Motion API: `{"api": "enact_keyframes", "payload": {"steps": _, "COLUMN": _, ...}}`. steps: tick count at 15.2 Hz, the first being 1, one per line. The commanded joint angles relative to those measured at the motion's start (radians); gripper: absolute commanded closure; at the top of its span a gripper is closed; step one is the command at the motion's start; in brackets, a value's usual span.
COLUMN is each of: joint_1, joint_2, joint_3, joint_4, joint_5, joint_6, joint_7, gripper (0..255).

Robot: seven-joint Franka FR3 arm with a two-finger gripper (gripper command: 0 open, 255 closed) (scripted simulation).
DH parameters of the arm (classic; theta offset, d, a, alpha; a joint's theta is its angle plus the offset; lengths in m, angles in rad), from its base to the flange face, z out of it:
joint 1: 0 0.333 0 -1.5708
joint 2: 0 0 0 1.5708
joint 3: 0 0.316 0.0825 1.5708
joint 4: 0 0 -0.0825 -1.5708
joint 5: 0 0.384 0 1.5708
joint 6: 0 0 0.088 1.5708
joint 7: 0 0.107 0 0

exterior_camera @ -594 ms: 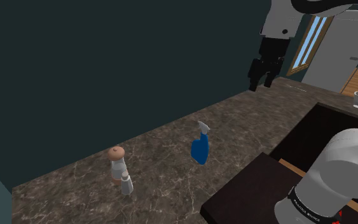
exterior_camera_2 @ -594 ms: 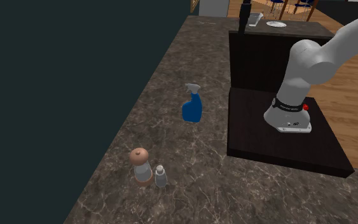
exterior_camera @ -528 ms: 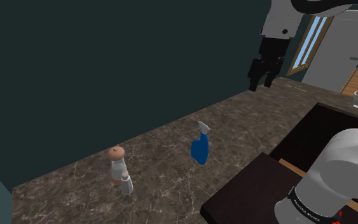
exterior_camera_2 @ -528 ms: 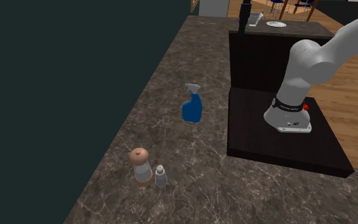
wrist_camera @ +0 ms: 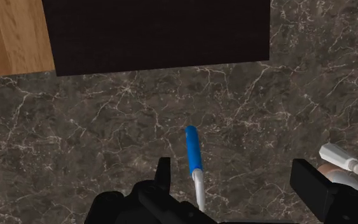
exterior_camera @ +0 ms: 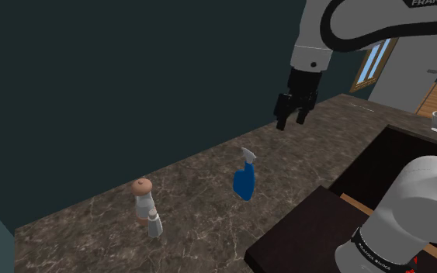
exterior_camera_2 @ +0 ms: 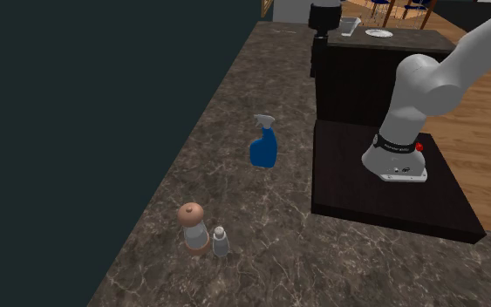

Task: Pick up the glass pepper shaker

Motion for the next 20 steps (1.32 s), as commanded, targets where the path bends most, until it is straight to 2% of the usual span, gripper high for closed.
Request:
{"api": "enact_keyframes", "payload": {"steps": 1, "joint_1": 0.013, "joint_2": 0.046, "joint_3": 0.033, "joint_4": -0.010, "joint_5": 0.023, "joint_6": 0.064, "joint_7": 0.030, "gripper": 0}}
{"api": "enact_keyframes", "payload": {"steps": 7, "joint_1": 0.046, "joint_2": 0.196, "joint_3": 0.127, "joint_4": -0.022, "joint_5": 0.070, "joint_6": 0.250, "joint_7": 0.112, "gripper": 0}}
{"api": "enact_keyframes", "payload": {"steps": 12, "joint_1": 0.062, "joint_2": 0.353, "joint_3": 0.205, "joint_4": 0.005, "joint_5": 0.080, "joint_6": 0.400, "joint_7": 0.186, "gripper": 0}}
{"api": "enact_keyframes", "payload": {"steps": 16, "joint_1": 0.069, "joint_2": 0.495, "joint_3": 0.263, "joint_4": 0.052, "joint_5": 0.058, "joint_6": 0.509, "joint_7": 0.257, "gripper": 0}}
{"api": "enact_keyframes", "payload": {"steps": 20, "joint_1": 0.075, "joint_2": 0.648, "joint_3": 0.312, "joint_4": 0.120, "joint_5": -0.001, "joint_6": 0.603, "joint_7": 0.345, "gripper": 0}}
